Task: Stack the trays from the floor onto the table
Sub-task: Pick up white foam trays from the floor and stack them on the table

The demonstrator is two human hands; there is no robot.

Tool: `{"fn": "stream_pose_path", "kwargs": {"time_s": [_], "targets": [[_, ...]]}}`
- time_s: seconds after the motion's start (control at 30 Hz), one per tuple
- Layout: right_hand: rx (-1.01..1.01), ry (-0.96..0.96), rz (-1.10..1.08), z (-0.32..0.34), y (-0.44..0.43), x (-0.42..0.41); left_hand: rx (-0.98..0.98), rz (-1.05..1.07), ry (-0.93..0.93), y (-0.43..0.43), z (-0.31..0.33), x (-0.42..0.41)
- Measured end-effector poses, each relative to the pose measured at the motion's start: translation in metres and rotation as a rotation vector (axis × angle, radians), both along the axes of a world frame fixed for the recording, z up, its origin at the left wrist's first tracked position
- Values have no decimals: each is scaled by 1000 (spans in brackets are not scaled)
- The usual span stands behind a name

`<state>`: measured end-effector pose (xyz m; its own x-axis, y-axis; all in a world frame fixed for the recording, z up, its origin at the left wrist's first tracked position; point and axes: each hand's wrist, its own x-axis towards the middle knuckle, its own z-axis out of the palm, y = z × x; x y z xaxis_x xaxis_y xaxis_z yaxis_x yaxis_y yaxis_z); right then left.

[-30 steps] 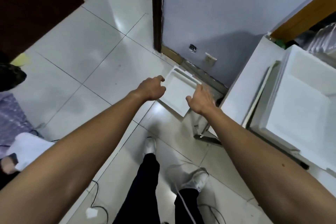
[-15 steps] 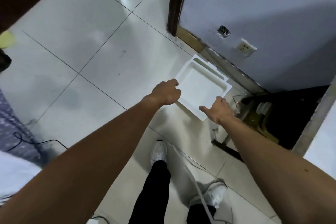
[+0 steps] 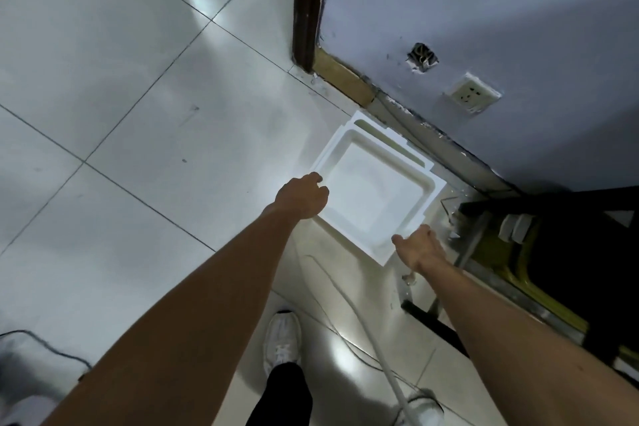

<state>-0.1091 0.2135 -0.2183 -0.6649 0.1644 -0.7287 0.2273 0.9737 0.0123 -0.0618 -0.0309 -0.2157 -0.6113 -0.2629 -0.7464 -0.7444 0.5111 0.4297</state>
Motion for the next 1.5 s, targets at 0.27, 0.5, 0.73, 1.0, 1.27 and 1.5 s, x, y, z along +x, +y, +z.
{"fn": "stream_pose_path", "kwargs": {"time_s": [0.27, 0.5, 0.73, 1.0, 1.27, 1.5], "targets": [[-67, 29, -279, -72, 15, -8, 3, -22, 24, 6, -82, -1], [-220, 47, -768, -111, 12, -12, 19, -12, 39, 4, -100, -2], [-305, 185, -828, -130, 25, -26, -17, -71, 18, -5, -96, -16], [-234, 127, -819, -136, 38, -48, -27, -105, -10, -9, -80, -16], [-217, 162, -800, -53, 19, -41, -100, -212, 26, -18, -29, -9], [-242, 207, -788, 17, 1, -38, -102, -197, 10, -31, 34, 8]]}}
